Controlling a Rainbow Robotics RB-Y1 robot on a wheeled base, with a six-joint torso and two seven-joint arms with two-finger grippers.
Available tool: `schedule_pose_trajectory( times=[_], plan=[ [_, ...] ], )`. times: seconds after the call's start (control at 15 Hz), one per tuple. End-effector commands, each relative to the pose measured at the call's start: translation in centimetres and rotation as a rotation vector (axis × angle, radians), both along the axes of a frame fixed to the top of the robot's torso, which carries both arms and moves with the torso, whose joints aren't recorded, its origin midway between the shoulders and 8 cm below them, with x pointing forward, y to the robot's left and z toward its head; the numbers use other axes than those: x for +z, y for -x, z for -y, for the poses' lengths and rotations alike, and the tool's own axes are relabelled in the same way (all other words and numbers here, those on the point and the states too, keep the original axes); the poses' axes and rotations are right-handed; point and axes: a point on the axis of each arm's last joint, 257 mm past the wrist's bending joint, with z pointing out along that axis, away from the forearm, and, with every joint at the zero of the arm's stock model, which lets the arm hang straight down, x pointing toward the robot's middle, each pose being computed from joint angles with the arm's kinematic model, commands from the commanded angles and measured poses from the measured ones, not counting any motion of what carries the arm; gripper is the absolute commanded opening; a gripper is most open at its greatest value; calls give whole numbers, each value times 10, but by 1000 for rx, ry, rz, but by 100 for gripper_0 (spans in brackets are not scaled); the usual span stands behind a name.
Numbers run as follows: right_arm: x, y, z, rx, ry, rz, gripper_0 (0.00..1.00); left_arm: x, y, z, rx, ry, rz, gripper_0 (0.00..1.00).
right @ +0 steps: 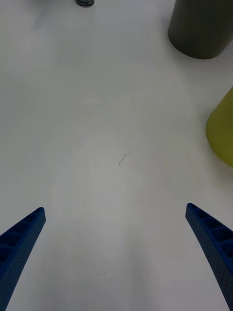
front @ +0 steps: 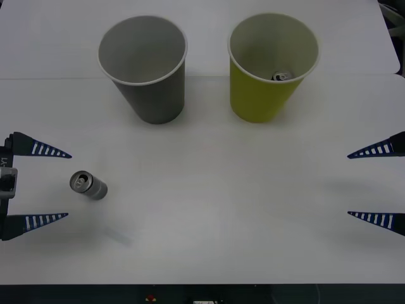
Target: Put the can into the green bin and the plastic bottle into the gray bin
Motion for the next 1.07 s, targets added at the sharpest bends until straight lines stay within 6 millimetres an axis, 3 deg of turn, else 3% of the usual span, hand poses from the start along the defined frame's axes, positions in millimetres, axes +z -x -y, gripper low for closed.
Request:
schedule_pose_trajectory(
  times=[0.07, 0.47, 1.07],
  plan=[
    [0, 0, 0, 0, 0, 0, 100, -4, -1, -5, 23, 7, -6, 100],
    [0, 0, 0, 0, 0, 0, 100, 2, -11, -12, 63, 14, 23, 100],
    [0, 0, 0, 0, 0, 0, 100, -5, -9, -38, 195, 212, -81, 100]
  ],
)
